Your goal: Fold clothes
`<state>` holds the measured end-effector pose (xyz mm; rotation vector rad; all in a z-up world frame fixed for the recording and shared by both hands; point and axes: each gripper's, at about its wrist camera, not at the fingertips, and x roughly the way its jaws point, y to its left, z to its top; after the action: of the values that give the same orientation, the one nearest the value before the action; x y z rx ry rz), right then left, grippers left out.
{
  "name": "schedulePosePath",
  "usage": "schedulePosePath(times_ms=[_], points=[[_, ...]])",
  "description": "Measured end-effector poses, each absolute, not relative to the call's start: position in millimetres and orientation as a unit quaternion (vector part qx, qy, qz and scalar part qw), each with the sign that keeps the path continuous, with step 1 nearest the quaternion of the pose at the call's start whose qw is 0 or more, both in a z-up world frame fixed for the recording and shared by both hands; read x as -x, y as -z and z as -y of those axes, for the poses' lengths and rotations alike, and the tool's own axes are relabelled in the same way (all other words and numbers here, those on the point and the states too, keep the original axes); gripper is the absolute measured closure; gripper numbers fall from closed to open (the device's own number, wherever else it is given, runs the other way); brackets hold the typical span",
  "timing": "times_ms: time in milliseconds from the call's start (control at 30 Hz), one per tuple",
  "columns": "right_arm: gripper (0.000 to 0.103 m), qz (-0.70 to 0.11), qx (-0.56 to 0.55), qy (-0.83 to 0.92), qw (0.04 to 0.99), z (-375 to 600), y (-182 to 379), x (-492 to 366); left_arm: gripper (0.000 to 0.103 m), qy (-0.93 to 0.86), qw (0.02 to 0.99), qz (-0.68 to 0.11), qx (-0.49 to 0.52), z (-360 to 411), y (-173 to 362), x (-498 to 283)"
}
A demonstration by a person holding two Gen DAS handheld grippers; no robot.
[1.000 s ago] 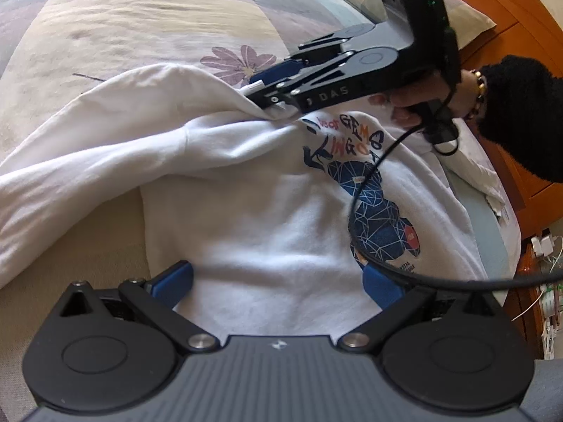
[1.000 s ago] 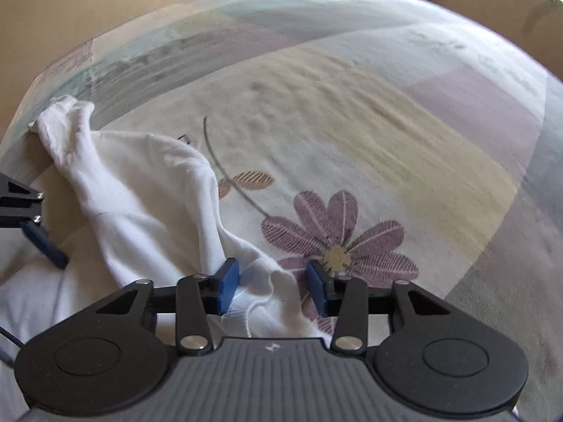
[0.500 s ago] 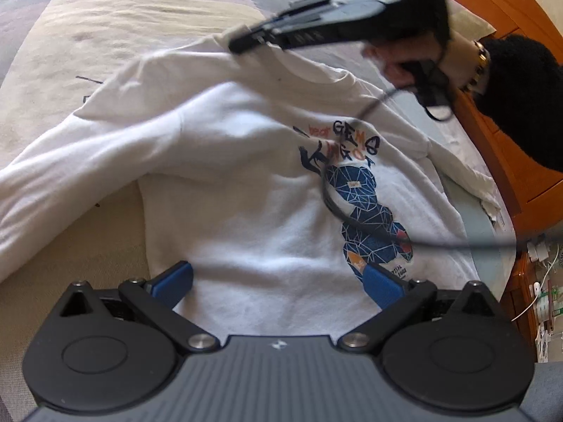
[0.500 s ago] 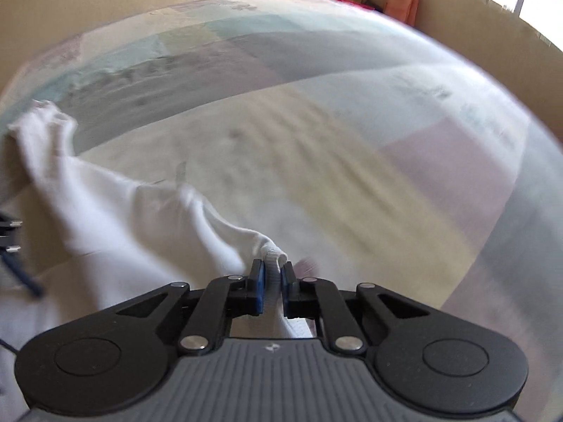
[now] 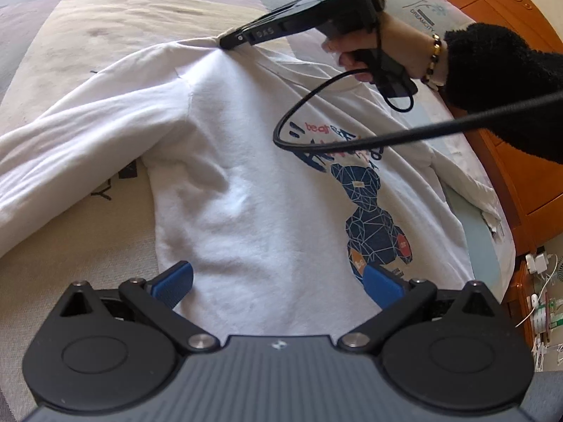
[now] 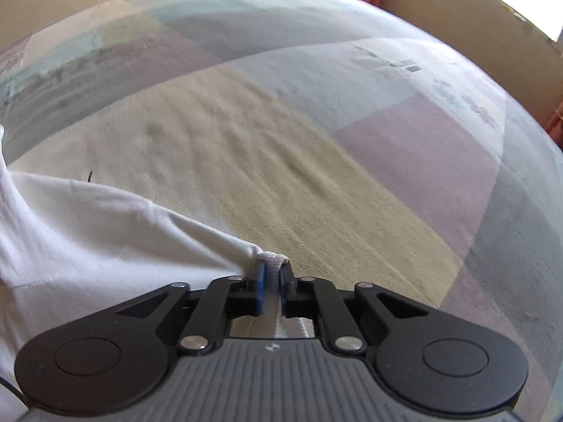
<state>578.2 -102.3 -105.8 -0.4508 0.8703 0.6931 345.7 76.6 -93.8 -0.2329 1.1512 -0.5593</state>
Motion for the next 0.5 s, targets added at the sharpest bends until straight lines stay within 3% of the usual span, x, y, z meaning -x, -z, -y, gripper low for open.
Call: schedulePosePath(times_ms=[267, 333, 500], points=[[0.07, -0.446, 0.124, -0.242, 0.853, 219, 71, -558, 0.001, 0.259, 0.792, -0.544, 0.097, -80, 90, -351], [0.058, -0.455, 0.104, -0.218, 0.857, 251, 63, -553, 0.001, 0.261, 0.792, -0.544, 0.093, -79, 88, -353], [0.058, -0.483, 0.058, -0.183, 0.854, 319, 67, -537, 0.001, 0.271, 0.79, -0.542, 0.09, -67, 82, -360]])
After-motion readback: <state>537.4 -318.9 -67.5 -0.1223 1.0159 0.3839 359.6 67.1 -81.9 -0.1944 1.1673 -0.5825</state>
